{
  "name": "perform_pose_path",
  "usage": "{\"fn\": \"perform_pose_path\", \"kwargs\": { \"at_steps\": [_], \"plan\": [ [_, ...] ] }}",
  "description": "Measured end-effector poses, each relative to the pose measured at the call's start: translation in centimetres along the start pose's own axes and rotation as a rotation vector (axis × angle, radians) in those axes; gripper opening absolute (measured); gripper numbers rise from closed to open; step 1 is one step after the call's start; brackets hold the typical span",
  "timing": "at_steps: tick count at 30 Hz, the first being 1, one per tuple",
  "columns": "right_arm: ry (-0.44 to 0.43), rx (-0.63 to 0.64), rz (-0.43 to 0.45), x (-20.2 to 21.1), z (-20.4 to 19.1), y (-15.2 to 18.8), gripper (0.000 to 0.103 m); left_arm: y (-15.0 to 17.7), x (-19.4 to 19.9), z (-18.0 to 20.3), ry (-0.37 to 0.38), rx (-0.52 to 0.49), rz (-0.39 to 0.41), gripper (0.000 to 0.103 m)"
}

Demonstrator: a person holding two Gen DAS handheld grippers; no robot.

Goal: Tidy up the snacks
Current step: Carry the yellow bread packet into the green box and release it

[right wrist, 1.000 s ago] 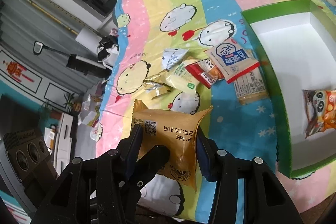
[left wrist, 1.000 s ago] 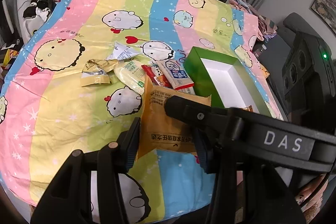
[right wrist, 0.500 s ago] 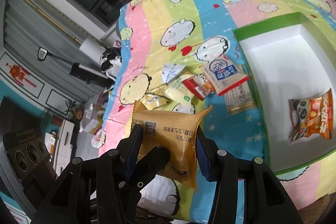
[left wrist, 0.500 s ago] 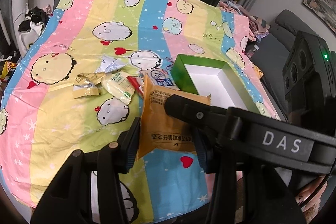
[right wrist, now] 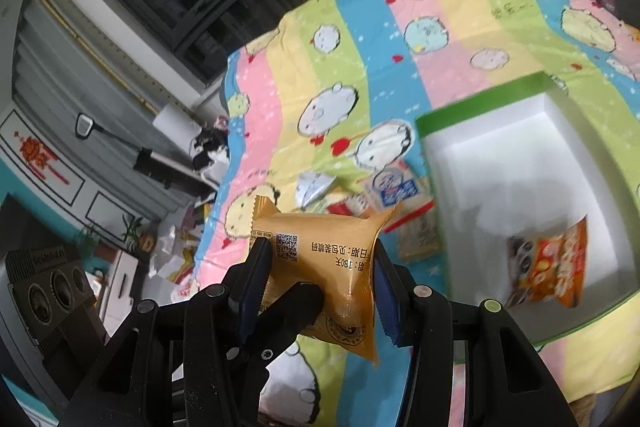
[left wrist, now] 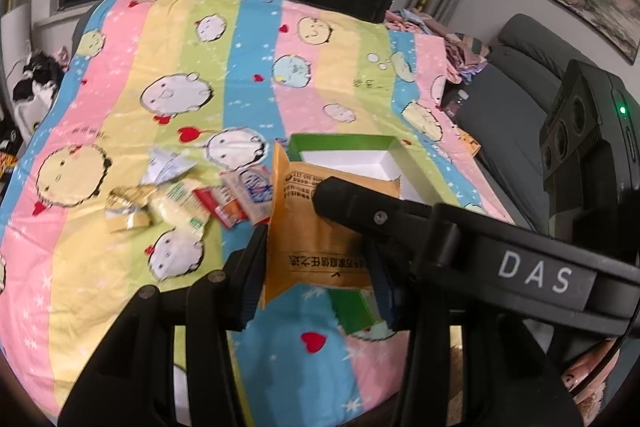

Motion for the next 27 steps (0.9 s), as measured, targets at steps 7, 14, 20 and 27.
{"fn": "perform_pose_path", "kwargs": {
  "at_steps": [7,14,20,27],
  "plan": [
    [0.029,-0.033,0.064,2.2,2.9,-1.6,0.051,-1.3,-2.0,2.9,0.046,-0.057,-0.008,0.046],
    [0.073,-0.104,0.103,2.9,7.2,-2.8,0.051,-2.2,-5.8,5.6,0.093,-0.099,-0.059,0.046],
    [0.099,-0.161,0.106,1.9,10.7,-3.7,0.051,-2.6,-9.9,6.8,0.118,-0.108,-0.109,0.046],
    [0.117,-0.23,0.074,-0.1,14.6,-4.0,0.051,-2.3,-14.2,6.9,0.122,-0.107,-0.182,0.046]
  ]
}}
Point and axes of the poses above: each gripper's, at about its wrist camera, not at the fingertips, and x roughly against the way its jaws point, z to its right, y to its underside, the point moved 1 cm from there along -x, roughly the way its jaws point, and after that the axes turned 4 degrees about x, right-handed, at the moved point
